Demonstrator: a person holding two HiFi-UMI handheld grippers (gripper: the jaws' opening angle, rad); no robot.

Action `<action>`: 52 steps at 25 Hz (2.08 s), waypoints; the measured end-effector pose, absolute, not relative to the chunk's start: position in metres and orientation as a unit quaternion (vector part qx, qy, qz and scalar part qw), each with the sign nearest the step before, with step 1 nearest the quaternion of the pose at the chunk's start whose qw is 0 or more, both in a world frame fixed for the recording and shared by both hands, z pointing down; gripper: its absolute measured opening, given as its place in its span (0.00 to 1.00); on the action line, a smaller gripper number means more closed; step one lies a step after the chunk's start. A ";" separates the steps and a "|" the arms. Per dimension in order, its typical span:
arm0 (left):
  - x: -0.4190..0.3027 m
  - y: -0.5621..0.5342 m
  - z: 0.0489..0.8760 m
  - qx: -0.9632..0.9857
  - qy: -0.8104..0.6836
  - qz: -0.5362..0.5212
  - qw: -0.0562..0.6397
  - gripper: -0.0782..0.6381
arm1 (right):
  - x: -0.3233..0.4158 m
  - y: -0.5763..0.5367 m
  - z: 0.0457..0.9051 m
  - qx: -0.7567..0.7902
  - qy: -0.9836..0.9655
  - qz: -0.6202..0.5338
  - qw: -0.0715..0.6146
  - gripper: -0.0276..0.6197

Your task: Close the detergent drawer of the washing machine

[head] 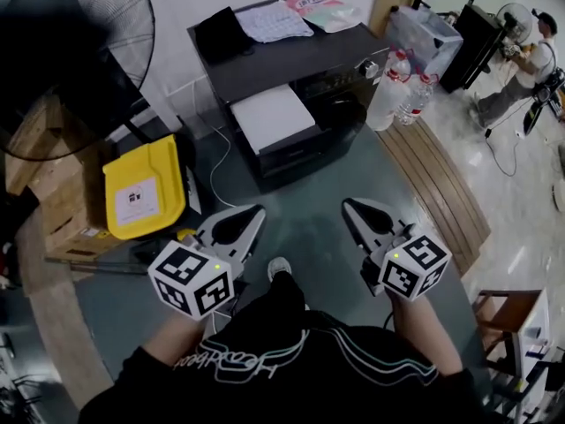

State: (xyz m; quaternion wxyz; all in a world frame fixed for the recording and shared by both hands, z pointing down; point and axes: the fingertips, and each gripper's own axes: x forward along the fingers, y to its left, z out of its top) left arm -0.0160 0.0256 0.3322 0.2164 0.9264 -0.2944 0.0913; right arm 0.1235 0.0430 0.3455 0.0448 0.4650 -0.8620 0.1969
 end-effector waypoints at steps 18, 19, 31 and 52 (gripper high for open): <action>-0.041 -0.083 0.394 0.906 -0.314 0.119 0.257 0.14 | 0.119 -0.090 0.432 0.480 -0.845 0.210 0.106 0.08; -0.042 -0.086 0.396 0.905 -0.316 0.119 0.259 0.14 | 0.119 -0.094 0.436 0.480 -0.846 0.209 0.106 0.08; -0.045 -0.118 0.408 0.894 -0.336 0.126 0.268 0.14 | 0.113 -0.137 0.467 0.477 -0.846 0.204 0.125 0.08; -0.051 -0.144 0.419 0.891 -0.341 0.144 0.261 0.14 | 0.114 -0.154 0.480 0.499 -0.834 0.204 0.117 0.08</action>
